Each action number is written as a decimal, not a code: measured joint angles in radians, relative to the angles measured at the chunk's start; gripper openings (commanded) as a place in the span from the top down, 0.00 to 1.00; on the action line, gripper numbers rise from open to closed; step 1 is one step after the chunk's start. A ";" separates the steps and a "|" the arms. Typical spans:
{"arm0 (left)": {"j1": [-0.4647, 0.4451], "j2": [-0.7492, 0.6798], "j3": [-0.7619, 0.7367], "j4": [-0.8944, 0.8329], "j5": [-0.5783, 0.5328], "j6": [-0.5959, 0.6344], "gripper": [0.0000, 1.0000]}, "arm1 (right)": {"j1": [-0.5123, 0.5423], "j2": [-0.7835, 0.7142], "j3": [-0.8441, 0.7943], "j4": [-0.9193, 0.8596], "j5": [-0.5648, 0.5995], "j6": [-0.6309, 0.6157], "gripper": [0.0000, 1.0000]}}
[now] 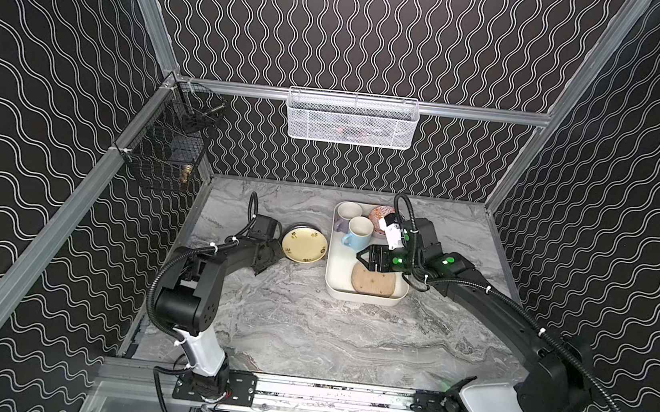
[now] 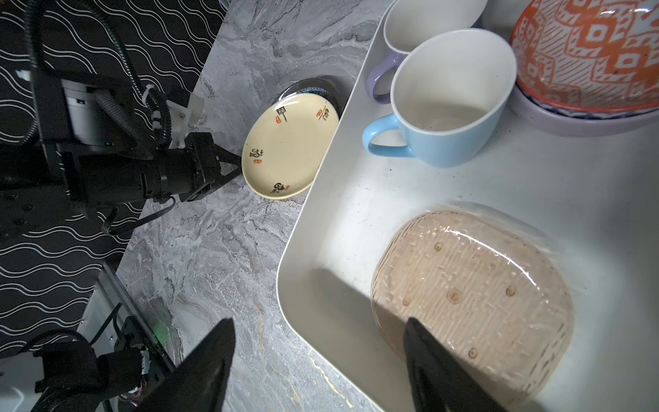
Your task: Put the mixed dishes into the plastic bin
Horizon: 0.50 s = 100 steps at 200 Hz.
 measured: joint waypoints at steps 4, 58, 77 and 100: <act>0.000 0.000 0.000 -0.002 -0.001 0.000 0.99 | 0.000 -0.001 -0.001 0.000 0.000 -0.002 0.24; -0.002 -0.015 0.039 -0.025 0.002 0.001 0.92 | 0.000 -0.009 -0.001 -0.001 0.008 -0.019 0.24; -0.003 -0.017 0.054 -0.028 0.004 0.001 0.85 | 0.000 -0.009 -0.001 -0.002 0.008 -0.021 0.23; -0.011 -0.019 0.058 -0.027 0.032 0.000 0.78 | 0.000 -0.006 -0.001 -0.003 0.008 -0.021 0.23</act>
